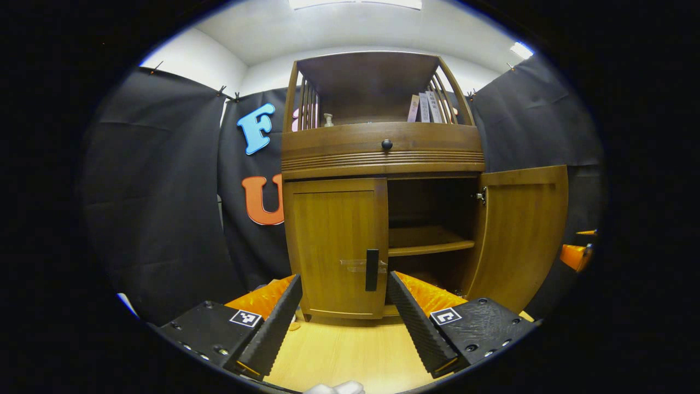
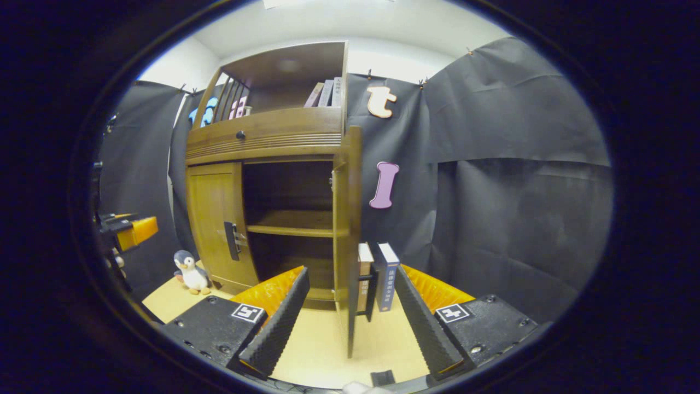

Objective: Open the right door of the double-door shoe cabinet with the right hand, and open the left door with the left hand.

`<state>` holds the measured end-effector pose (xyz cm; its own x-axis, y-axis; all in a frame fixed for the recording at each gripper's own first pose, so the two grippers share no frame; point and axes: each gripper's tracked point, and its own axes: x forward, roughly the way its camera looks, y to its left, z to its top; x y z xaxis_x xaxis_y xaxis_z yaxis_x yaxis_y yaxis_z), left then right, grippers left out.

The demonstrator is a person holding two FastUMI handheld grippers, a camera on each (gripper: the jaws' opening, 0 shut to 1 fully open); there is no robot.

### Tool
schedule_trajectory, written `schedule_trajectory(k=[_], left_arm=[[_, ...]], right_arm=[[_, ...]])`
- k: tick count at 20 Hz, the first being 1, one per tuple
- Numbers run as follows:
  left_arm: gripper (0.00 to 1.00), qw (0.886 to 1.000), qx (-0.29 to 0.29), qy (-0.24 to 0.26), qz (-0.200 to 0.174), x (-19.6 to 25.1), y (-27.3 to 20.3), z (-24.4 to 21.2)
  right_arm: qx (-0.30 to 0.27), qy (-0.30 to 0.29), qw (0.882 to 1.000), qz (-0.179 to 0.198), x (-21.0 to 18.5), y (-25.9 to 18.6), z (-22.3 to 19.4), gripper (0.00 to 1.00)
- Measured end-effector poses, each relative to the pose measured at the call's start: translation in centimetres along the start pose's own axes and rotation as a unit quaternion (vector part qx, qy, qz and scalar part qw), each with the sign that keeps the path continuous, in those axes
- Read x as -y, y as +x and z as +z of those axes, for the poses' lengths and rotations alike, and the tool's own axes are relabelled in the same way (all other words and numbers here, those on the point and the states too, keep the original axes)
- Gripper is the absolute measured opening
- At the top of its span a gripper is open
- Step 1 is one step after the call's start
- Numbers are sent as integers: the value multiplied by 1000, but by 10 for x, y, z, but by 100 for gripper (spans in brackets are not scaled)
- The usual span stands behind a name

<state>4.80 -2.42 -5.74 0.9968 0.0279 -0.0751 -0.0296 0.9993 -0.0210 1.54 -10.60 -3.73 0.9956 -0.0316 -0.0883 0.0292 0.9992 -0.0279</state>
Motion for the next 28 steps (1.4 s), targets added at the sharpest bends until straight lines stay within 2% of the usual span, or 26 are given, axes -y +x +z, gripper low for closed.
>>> schedule_trajectory(k=[1,2,5,9,10,11,17,23,24,25,28], left_arm=[[100,1000,1,3,-4,-6,9,-4],[96,1000,4,1,-11,-10,17,-8],[96,999,5,-3,-39,-3,49,-22],[96,998,-2,-18,-66,14,106,-41],[100,997,0,-17,-71,20,121,-43],[96,997,-3,-14,-73,26,136,-45],[96,996,-18,-4,-90,56,207,-79],[95,995,-32,-10,-90,69,245,-97],[87,995,-34,-10,-93,73,250,-98],[86,995,-40,-9,-93,74,256,-101],[64,995,-40,-12,-91,72,266,-105]], right_arm=[[1,1,1000,-4,-10,-4,1,99],[3,1,1000,-9,-21,-8,1,99],[-1,4,1000,-19,-48,-20,3,99],[-9,2,999,-32,-71,-30,6,99],[-11,-2,999,-34,-75,-32,7,99],[-13,-6,999,-37,-78,-33,7,99],[-41,-19,997,-65,-75,-31,-2,99],[-61,-27,995,-78,-66,-24,-6,99],[-63,-28,995,-75,-67,-22,-6,100],[-67,-27,995,-69,-69,-21,-10,100],[-68,-28,995,-65,-70,-20,-9,100]])
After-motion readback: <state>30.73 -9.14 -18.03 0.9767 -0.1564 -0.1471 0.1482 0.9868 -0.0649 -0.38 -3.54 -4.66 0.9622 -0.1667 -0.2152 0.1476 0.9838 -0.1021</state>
